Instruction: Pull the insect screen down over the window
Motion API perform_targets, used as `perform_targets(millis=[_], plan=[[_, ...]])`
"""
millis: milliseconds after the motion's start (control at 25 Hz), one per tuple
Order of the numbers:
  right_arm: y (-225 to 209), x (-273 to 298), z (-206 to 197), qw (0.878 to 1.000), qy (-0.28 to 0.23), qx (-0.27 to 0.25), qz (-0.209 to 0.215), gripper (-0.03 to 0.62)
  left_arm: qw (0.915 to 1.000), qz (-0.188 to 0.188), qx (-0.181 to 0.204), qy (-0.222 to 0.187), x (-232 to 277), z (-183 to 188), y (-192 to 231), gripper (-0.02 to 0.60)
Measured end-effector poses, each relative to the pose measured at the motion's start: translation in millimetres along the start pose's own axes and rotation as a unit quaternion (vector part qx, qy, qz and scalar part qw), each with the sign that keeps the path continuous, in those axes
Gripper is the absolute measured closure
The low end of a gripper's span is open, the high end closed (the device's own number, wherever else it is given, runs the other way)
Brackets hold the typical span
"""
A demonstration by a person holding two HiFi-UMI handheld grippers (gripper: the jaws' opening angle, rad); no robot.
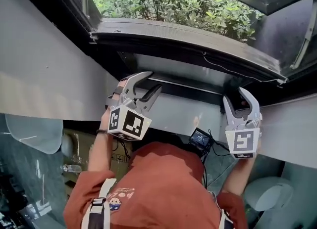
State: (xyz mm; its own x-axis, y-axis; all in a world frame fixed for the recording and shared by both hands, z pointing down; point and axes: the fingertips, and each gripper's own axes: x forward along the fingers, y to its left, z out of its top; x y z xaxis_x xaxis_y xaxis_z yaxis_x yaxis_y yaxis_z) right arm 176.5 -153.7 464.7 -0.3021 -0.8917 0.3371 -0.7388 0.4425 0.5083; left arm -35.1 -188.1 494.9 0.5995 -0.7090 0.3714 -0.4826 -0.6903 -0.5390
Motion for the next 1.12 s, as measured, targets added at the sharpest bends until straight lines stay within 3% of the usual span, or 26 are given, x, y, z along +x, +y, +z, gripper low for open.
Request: perform_targets(millis=[200, 440, 680, 840, 960, 1120], plan=[[15.8, -6.8, -3.5, 0.997, -0.038, 0.071, -0.002, 0.402, 0.9943, 0.034, -0.071, -0.072, -2.0, 8.1, -16.2, 0.407], [29.2, -16.2, -4.3, 0.980, -0.112, 0.157, -0.039, 0.402, 0.9686, 0.110, -0.169, -0.145, -15.1, 21.1, -5.9, 0.407], [45.4, -10.9, -11.1, 0.957, -0.149, 0.231, -0.095, 0.402, 0.9552, 0.172, -0.203, -0.129, -16.6, 3.0, -18.2, 0.407], [41.9, -11.9, -13.0, 0.939, -0.169, 0.265, -0.142, 0.402, 0.9420, 0.218, -0.218, -0.132, -21.1, -2.9, -18.0, 0.407], [36.5, -12.1, -19.7, 0.931, -0.170, 0.273, -0.171, 0.402, 0.9378, 0.222, -0.233, -0.129, -19.3, -5.5, -20.2, 0.407], [38.5, -7.6, -20.5, 0.933, -0.169, 0.273, -0.165, 0.402, 0.9370, 0.203, -0.256, -0.125, -15.2, -10.9, -25.7, 0.408]])
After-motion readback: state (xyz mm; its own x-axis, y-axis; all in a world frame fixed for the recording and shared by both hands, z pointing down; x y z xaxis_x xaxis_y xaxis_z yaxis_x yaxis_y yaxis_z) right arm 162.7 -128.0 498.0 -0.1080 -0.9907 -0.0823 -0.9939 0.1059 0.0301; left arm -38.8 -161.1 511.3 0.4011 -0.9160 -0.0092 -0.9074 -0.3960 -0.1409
